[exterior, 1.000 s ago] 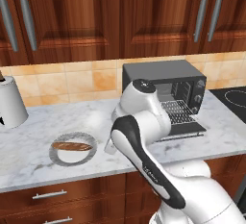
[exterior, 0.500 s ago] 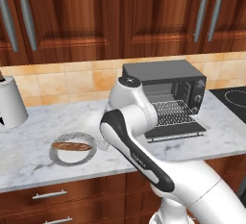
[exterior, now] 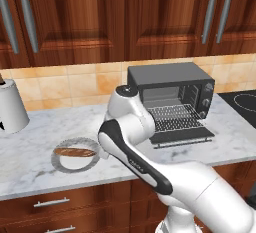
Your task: Pull the toaster oven rack outwards. Pick up the baguette from the plate and place it on the toaster oven rack. Close the toaster oven door fully and set the temperature to the lowest setting.
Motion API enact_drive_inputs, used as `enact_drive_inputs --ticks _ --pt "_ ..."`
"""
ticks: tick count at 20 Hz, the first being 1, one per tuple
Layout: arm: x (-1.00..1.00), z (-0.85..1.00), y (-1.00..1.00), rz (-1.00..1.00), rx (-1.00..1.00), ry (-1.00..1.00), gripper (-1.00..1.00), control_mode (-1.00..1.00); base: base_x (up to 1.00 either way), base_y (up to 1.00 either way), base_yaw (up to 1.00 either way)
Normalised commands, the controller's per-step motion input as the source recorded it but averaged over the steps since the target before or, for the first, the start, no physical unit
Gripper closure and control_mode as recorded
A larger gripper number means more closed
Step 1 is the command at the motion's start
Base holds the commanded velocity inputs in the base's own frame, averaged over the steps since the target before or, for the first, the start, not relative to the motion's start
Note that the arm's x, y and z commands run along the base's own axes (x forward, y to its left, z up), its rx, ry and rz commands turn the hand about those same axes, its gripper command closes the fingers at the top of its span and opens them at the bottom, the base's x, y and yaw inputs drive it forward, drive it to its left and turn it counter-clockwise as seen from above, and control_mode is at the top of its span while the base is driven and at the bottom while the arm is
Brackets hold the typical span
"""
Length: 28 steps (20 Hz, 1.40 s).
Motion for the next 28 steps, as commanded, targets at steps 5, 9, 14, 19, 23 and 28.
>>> enact_drive_inputs --ticks 5,9,14,19,23,28 --pt "0.17 -0.32 0.17 0.00 -0.02 0.00 -1.00 -1.00 0.00 0.00 0.00" --pt "0.15 -0.28 0.23 0.00 -0.04 0.00 -1.00 -1.00 0.00 0.00 0.00" --pt "0.20 -0.20 0.22 0.00 -0.04 0.02 -1.00 -1.00 0.00 0.00 0.00" --pt "0.29 -0.14 0.12 0.00 0.00 0.03 -1.00 -1.00 0.00 0.00 0.00" --pt "0.31 -0.16 0.16 0.00 0.00 0.02 -1.00 -1.00 0.00 0.00 0.00" --pt "0.30 -0.19 0.17 0.00 -0.01 0.05 -1.00 -1.00 0.00 0.00 0.00"
